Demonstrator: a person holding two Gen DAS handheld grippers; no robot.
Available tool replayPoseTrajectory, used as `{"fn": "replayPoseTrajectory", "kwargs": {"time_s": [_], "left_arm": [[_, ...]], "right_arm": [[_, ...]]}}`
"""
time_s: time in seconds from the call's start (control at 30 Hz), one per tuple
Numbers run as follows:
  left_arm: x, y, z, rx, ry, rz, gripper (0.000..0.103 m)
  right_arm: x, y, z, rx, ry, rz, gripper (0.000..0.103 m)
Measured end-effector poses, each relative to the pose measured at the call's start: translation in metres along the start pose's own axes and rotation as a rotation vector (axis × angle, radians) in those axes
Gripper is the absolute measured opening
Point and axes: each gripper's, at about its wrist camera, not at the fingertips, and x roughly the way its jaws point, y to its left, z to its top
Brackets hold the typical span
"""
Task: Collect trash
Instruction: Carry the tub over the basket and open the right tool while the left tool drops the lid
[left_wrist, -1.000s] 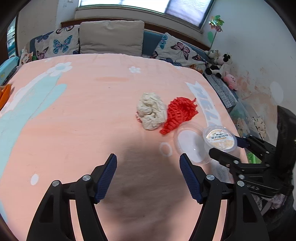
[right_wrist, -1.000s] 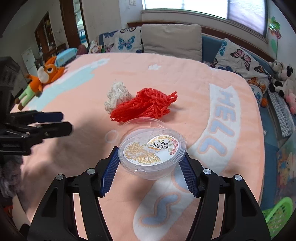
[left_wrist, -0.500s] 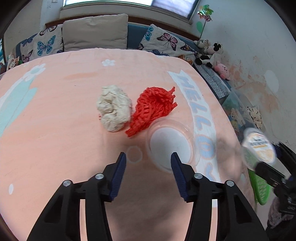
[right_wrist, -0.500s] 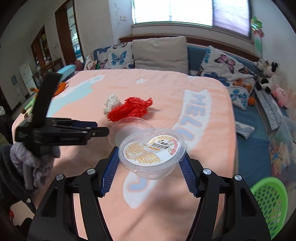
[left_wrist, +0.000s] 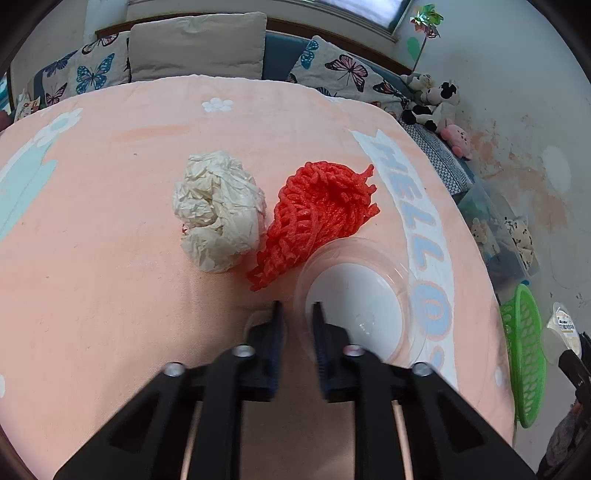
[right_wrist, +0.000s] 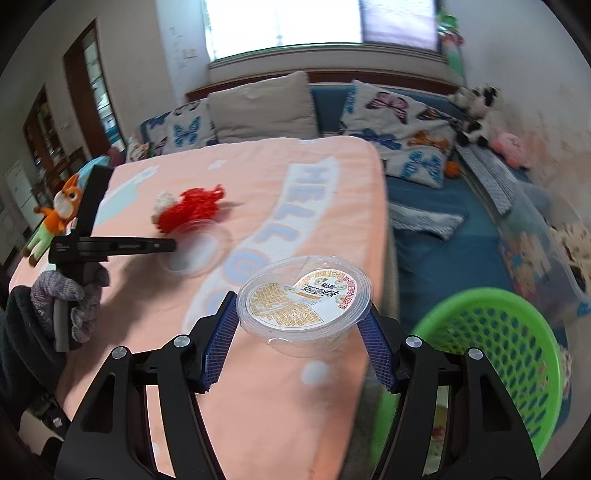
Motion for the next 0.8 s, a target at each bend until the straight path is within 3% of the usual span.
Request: {"fn": "replayPoseTrajectory", "kwargs": {"time_s": [0.27,0.8], "left_arm": [[-0.009,-0.013,-0.005,0.016,-0.025,0.008,0.005],[-0.066,-0.092,-0.024,0.155,-0.079,-0.131,0.005]], "right_arm": [[-0.025,-0.031,-0.02,0.069,-0.013,-0.06,0.064],[-0.052,-0.093,-0.067,0.213,0.016,-0.174,0.065]]}}
